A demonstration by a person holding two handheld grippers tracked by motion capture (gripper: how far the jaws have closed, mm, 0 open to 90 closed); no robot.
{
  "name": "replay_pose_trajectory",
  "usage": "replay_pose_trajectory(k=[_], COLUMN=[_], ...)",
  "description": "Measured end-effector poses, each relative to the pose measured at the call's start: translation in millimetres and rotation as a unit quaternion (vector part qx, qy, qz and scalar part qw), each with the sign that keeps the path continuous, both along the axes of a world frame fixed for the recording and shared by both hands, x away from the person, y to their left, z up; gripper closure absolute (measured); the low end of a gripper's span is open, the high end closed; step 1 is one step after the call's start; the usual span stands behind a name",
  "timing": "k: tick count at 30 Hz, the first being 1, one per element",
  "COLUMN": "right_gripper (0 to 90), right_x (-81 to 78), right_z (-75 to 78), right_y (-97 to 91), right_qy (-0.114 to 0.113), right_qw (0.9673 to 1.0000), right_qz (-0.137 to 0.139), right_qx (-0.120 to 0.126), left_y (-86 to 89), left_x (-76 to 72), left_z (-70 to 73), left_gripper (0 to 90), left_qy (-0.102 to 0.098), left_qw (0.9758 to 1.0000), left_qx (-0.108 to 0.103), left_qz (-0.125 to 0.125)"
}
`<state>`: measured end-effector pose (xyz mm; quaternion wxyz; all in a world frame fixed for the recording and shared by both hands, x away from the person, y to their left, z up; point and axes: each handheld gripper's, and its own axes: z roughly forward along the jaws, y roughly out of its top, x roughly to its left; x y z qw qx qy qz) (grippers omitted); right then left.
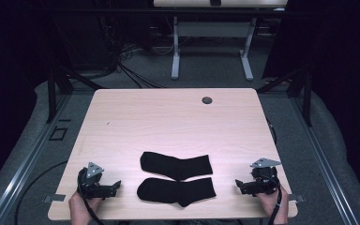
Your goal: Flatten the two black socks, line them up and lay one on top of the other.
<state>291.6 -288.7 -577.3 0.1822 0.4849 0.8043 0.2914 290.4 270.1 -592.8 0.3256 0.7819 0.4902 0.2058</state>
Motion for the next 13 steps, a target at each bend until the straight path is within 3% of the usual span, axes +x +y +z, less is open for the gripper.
replay_pose_trajectory(k=[1, 5, 13], right_gripper=[0.0, 0.0, 0.0], right_x=[-0.1, -4.5, -4.1], right_z=[-3.3, -11.5, -12.2], right_y=[0.8, -1.9, -0.1], right_qy=[0.002, -0.029, -0.034], right_qw=[1.0000, 0.9991, 0.9989], right_qz=[-0.004, -0.023, -0.023], right_qx=[-0.009, 0.023, 0.022], left_y=[0.1, 0.0, -0.7], left_x=[0.3, 1.7, 9.9], left_z=[0.0, -0.3, -0.4], left_gripper=[0.0, 0.0, 0.0], left_qy=[0.000, -0.001, -0.001], left_qw=[1.0000, 1.0000, 1.0000], left_qx=[0.000, -0.002, -0.003], left_qz=[-0.001, -0.003, -0.007])
